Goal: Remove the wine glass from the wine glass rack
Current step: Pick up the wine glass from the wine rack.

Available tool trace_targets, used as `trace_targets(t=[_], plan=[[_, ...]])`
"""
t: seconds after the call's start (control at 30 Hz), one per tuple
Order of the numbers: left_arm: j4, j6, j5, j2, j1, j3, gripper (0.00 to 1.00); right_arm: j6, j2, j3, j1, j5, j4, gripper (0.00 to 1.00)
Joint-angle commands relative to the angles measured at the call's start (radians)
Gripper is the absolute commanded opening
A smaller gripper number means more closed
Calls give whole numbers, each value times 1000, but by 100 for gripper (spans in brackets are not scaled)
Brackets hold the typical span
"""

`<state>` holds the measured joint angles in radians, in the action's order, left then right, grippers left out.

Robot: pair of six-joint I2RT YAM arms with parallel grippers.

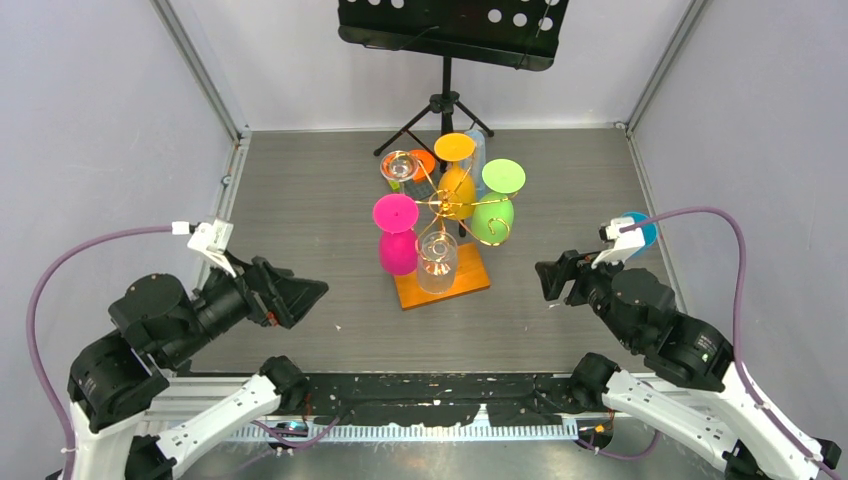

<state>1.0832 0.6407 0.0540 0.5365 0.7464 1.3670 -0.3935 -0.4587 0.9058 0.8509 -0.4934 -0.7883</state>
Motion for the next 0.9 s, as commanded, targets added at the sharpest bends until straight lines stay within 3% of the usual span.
trace_targets(t=[0.0,0.53,0.87], plan=[[-108,10,-42,69,4,65,98,21,-7,-8,0,-8,20,74],[-233,103,-99,236,-10,99,92,27,40,-39,0,8,20,74],[-359,120,-282,315,-147,65,84,31,83,-38,0,12,-3,73]])
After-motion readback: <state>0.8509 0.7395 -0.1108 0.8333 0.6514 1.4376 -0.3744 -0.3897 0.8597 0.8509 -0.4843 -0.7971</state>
